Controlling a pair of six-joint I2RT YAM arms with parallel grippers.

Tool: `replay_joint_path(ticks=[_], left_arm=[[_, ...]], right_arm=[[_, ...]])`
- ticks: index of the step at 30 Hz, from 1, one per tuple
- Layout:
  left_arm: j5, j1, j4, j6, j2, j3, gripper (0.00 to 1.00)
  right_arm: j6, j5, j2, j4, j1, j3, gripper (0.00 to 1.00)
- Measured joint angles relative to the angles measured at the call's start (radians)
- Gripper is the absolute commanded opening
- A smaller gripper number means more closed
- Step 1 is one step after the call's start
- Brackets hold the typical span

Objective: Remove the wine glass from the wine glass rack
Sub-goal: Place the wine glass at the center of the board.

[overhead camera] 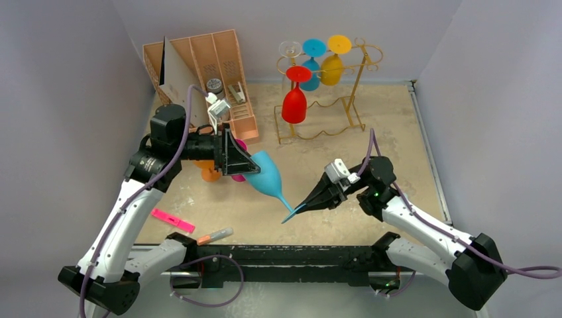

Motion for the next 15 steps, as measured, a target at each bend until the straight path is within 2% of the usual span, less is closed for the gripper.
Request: replay_joint_path(ticks=[10, 15], left_arm=[[0.077, 0.005, 0.076, -0.036, -0.017, -0.009, 0.18], [0.100, 0.005, 0.081, -0.050, -0.018, -0.009, 0.10]], right_arm=[[0.038, -0.025, 0.029, 0.077, 0.000, 0.000, 0.00], [0.011, -0.024, 0.023, 0.061, 0.000, 0.000, 0.00]])
